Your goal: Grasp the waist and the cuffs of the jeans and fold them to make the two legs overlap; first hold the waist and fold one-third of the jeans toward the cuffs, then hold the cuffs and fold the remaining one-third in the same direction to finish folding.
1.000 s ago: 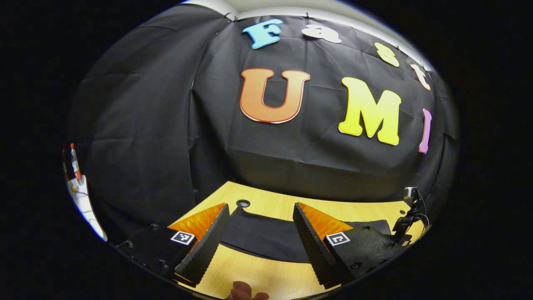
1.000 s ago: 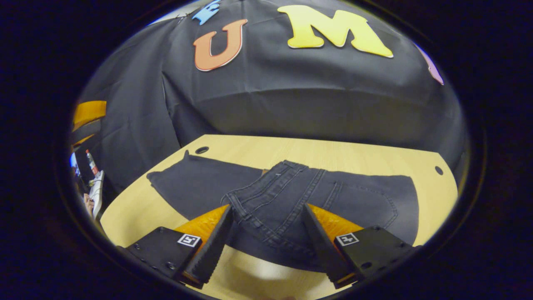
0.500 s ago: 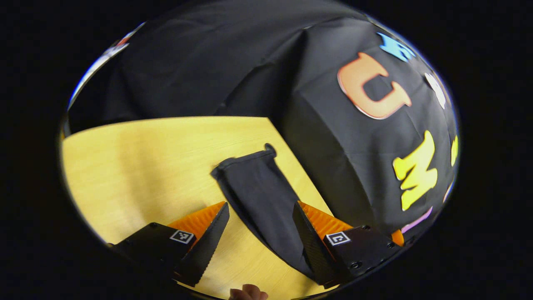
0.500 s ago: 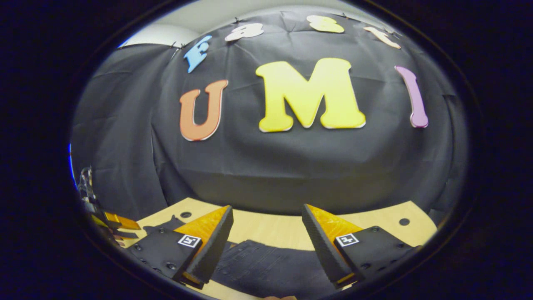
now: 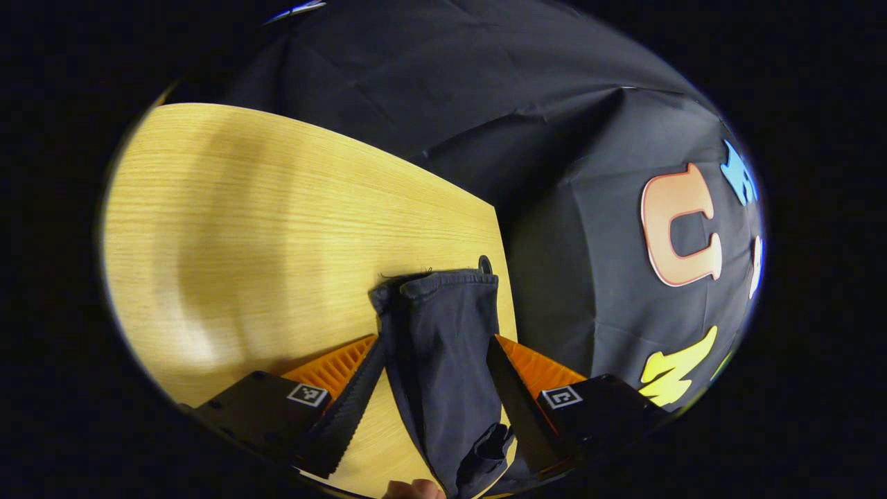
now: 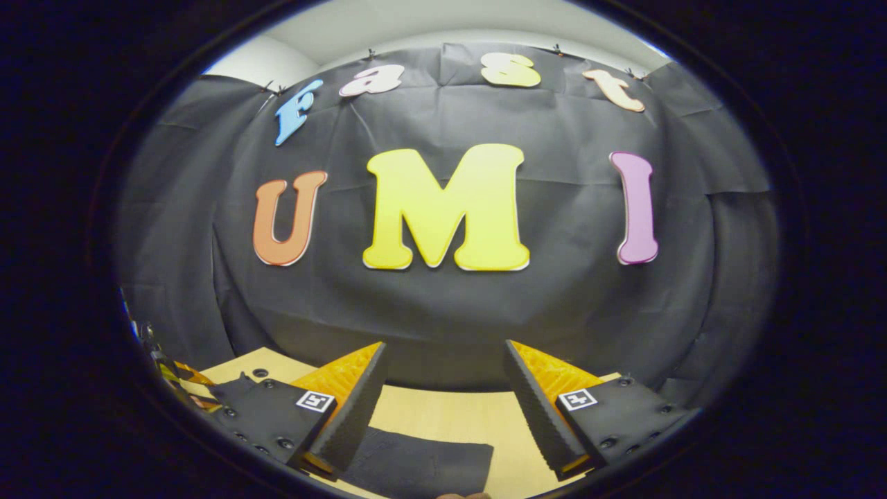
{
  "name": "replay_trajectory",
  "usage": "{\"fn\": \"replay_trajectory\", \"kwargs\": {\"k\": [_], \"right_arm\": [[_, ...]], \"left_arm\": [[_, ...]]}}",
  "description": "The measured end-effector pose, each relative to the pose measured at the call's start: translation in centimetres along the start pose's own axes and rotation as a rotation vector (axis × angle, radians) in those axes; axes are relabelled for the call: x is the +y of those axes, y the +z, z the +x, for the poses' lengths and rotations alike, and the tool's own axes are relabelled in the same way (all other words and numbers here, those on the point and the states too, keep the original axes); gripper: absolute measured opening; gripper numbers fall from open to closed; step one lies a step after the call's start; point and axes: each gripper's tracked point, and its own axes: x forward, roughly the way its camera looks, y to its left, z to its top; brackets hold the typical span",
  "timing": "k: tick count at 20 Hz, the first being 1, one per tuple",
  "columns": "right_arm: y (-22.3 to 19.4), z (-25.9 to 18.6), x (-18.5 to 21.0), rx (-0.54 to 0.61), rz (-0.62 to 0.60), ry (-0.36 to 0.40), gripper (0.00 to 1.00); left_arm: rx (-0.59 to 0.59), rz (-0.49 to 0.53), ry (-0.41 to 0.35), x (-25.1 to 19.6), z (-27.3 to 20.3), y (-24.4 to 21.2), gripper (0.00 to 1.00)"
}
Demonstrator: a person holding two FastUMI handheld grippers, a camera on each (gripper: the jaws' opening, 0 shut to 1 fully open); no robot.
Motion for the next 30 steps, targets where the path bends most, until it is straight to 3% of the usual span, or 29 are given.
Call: {"fn": "replay_trajectory", "kwargs": {"k": [5, 6, 7, 9, 10, 12, 15, 22, 26, 30], "right_arm": [[0.5, -0.8, -3.9, 0.000, 0.016, -0.074, 0.99], [0.7, -1.0, -4.5, -0.002, 0.015, -0.086, 0.99], [0.7, -1.3, -5.1, -0.002, 0.011, -0.096, 0.98], [1.3, -1.9, -5.9, -0.005, 0.002, -0.109, 1.00], [1.5, -2.1, -6.3, -0.011, -0.001, -0.114, 1.00], [1.9, -2.4, -7.0, -0.016, -0.003, -0.123, 0.98], [2.2, -2.8, -7.5, -0.017, 0.012, -0.130, 0.99], [2.8, -4.2, -8.3, -0.031, 0.007, -0.138, 0.99], [2.9, -5.6, -9.9, -0.037, 0.005, -0.157, 1.00], [2.7, -7.2, -12.1, -0.036, 0.004, -0.192, 0.99]], "left_arm": [[0.024, -0.152, -0.076, -1.6, 2.9, 0.3, 0.92], [0.024, -0.154, -0.051, -0.9, 3.5, 0.1, 0.89], [0.032, -0.149, 0.018, 0.9, 4.3, -0.7, 0.63], [0.026, -0.160, 0.005, 0.3, 4.6, -0.6, 0.12], [0.023, -0.141, 0.013, 0.5, 4.2, -0.3, 0.07], [0.007, -0.072, 0.034, 0.1, 3.6, -0.4, 0.04], [-0.031, 0.117, 0.022, -2.4, 1.9, -0.4, 0.04], [-0.124, 0.569, -0.182, -15.7, -3.7, -4.5, 0.04], [-0.142, 0.752, -0.293, -22.0, -6.7, -9.2, 0.04], [-0.139, 0.898, -0.374, -24.9, -7.8, -15.0, 0.04]]}}
